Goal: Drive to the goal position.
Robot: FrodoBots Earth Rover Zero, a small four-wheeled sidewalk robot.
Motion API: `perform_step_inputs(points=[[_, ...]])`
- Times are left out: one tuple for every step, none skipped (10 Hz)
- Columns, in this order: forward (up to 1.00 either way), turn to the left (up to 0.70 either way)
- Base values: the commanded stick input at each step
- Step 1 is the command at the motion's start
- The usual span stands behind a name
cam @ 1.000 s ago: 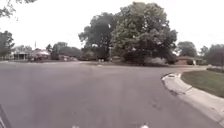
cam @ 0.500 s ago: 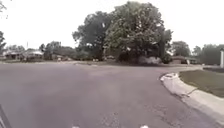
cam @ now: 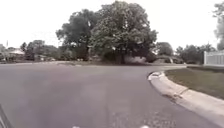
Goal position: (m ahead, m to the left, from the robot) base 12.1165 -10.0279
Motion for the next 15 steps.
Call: perform_step_inputs(points=[[0.7,0.0],[0.7,0.0],[0.7,0.0],[0.7,0.0],[0.7,0.0],[0.7,0.0],[0.7,0.0],[0.7,0.0],[0.7,0.0],[0.7,0.0],[0.7,0.0],[0.7,0.0],[0.7,0.0],[0.7,0.0],[0.7,0.0]])
